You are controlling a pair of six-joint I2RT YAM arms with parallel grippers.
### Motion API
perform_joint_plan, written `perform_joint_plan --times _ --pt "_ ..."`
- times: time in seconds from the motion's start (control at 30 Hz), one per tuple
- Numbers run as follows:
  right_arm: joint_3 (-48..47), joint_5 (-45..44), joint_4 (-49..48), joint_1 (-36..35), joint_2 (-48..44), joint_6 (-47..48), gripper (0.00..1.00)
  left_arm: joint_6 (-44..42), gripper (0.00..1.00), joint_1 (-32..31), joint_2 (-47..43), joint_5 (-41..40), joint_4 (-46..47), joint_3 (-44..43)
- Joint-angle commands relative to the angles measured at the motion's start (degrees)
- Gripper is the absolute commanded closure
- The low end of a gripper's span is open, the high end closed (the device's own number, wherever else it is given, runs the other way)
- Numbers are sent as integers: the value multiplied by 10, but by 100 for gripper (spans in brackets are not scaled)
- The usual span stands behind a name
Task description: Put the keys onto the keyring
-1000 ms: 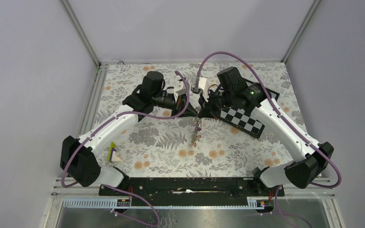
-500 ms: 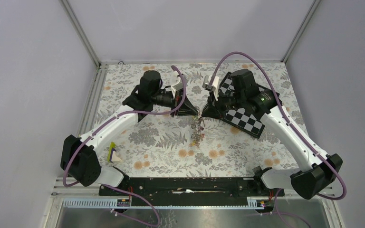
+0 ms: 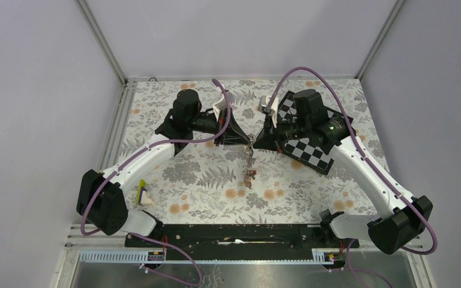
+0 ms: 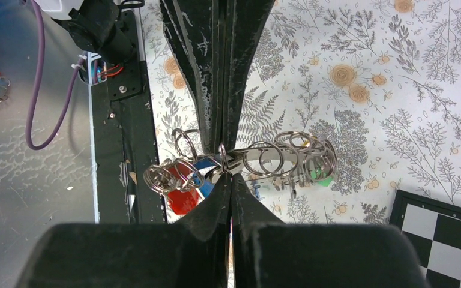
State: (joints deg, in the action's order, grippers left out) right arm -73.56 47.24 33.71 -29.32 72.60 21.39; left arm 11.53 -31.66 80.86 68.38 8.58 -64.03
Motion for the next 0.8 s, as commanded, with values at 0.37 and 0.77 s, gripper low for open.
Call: perform_joint_plan --times 0.37,0.77 --pt "18 65 -67 2 24 -60 100 180 100 9 5 32 277 43" --pt "0 42 -54 2 -43 -10 62 176 100 10 4 28 270 53"
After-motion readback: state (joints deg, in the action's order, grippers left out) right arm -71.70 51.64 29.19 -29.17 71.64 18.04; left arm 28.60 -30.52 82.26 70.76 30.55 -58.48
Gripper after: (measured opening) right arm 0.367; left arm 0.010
